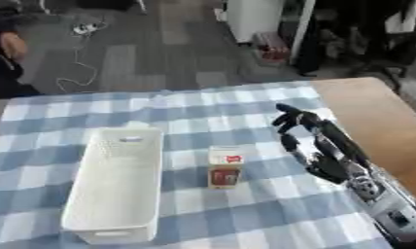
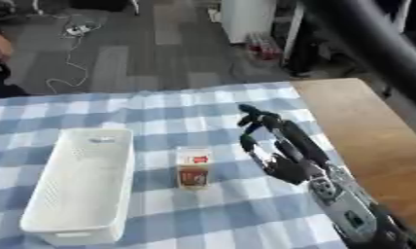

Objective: Pick up objects on the table and place them in the box.

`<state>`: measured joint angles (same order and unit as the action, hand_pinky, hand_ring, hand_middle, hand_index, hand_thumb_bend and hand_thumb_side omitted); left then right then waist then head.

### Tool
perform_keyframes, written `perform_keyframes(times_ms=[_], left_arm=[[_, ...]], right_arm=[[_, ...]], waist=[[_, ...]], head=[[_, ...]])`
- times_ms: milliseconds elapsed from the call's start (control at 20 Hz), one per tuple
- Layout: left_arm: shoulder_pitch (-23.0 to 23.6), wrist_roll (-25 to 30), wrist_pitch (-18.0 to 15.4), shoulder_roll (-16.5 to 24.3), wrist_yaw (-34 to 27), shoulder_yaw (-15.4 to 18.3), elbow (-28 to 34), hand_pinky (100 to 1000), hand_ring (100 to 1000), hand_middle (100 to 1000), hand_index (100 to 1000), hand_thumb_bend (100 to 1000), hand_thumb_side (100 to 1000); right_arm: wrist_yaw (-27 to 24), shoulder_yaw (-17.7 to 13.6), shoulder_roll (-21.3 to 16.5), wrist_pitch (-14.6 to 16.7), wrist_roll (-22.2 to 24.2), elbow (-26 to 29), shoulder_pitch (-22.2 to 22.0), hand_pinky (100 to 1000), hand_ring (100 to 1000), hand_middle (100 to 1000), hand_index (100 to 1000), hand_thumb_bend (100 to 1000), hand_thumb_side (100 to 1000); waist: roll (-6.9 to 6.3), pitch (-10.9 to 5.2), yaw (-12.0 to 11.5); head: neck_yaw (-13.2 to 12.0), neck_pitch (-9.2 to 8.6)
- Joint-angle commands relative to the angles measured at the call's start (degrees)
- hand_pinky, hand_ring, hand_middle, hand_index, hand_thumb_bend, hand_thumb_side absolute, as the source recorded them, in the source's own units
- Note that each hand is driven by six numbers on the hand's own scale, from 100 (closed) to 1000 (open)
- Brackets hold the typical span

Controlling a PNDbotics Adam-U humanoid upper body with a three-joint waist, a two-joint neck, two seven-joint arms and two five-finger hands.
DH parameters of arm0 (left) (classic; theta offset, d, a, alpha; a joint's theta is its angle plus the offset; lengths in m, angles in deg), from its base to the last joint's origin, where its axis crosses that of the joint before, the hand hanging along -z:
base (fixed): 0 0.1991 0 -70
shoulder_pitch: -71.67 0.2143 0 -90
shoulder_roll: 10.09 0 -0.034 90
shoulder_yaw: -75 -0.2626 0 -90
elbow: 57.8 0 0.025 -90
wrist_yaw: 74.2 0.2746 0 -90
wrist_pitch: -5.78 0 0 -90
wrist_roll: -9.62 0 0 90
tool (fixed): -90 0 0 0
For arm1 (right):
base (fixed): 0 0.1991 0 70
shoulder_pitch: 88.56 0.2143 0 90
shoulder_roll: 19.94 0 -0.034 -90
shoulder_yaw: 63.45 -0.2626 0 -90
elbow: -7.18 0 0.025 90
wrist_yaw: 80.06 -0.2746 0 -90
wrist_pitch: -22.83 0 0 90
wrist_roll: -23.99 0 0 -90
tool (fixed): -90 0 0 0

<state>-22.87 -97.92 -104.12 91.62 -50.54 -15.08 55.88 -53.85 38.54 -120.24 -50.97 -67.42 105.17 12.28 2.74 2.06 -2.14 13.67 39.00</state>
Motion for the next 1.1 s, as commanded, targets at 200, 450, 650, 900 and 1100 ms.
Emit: perform_keyframes(times_ms=[200, 450, 650, 900, 1100], left_arm=[[-0.75, 0.33, -0.23, 1.52, -0.26, -0.03, 0.91, 395, 453, 639, 762, 123, 911], [-0.82, 0.44, -0.27, 1.49, -0.25, -0.12, 0.91, 395, 453, 639, 762, 122, 911], [-0.95, 0.48, -0.25, 1.44, -0.32, -0.12, 0.91, 395, 453, 639, 762, 123, 911], [-1.05, 0.42, -0.29, 1.47, -0.38, -0.05, 0.91, 396, 453, 639, 762, 123, 912], [-1.05, 0.50, -0.29, 1.43, -0.36, -0.13, 0.91, 395, 453, 640, 762, 120, 914]], right_arm=[[-3.51, 1.65, 0.53, 2.94, -1.46, -3.16, 2.57, 805, 629, 709, 1000, 282, 1000], [-3.64, 2.87, 1.69, 3.90, -1.33, -6.89, 3.95, 791, 617, 707, 1000, 236, 1000], [-2.88, 3.47, 2.37, 3.15, -4.18, -8.07, 4.53, 782, 605, 702, 1000, 292, 1000], [-3.25, 4.34, 2.88, 3.98, -8.74, -8.38, 4.88, 752, 573, 641, 983, 376, 1000], [-4.06, 5.36, 3.40, 5.60, -12.04, -9.16, 5.34, 746, 571, 639, 975, 379, 1000]], waist=[[-0.28, -0.50, -0.09], [-0.28, -0.44, -0.11], [-0.30, -0.42, -0.21], [-0.32, -0.36, -0.21], [-0.32, -0.35, -0.26]], head=[[1.59, -0.36], [2.72, -0.65], [3.36, -1.10], [3.10, -0.59], [2.67, -0.09]])
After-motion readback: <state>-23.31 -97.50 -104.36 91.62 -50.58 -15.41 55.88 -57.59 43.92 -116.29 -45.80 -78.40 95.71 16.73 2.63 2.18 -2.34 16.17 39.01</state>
